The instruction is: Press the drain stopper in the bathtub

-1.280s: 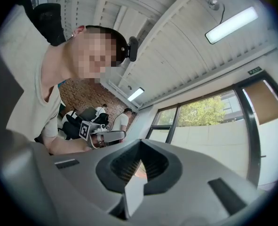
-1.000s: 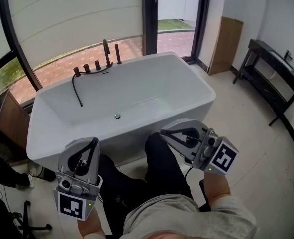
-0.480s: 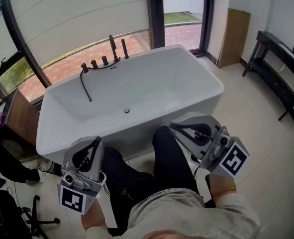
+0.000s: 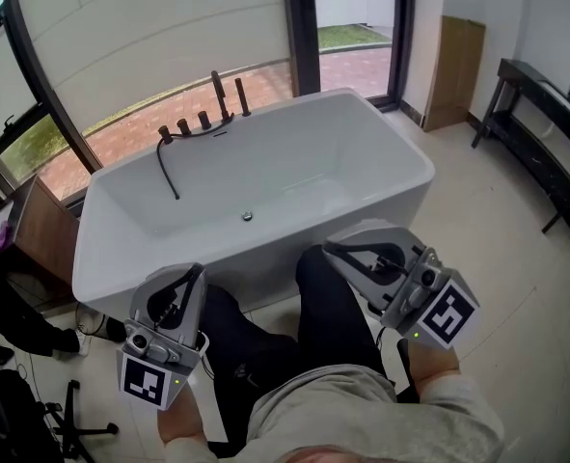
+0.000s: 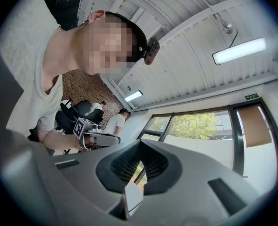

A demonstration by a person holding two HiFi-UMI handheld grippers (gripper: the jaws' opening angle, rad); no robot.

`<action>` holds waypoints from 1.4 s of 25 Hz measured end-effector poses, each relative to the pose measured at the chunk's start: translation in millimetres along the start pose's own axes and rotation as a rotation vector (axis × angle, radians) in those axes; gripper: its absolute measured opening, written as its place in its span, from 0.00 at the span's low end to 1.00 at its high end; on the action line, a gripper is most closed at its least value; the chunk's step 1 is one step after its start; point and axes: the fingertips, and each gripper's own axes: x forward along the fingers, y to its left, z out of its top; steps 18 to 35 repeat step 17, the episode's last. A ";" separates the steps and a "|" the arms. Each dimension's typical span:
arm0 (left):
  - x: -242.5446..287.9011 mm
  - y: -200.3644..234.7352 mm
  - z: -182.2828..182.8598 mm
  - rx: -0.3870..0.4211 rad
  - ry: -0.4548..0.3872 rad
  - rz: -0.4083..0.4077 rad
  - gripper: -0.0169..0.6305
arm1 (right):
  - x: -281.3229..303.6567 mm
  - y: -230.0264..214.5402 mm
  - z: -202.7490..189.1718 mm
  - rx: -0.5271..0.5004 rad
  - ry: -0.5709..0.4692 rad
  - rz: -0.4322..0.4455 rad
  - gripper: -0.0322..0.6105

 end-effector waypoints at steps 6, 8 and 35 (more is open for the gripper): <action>3.8 -1.7 -1.8 -0.005 0.009 -0.006 0.04 | 1.8 3.9 -2.0 -0.032 0.025 0.015 0.05; 4.1 -2.3 -2.3 -0.004 0.012 -0.008 0.04 | 2.3 4.7 -2.8 -0.034 0.028 0.017 0.05; 6.2 -4.2 -9.6 -0.005 0.028 -0.014 0.04 | 2.5 4.4 -8.5 -0.039 0.040 0.021 0.05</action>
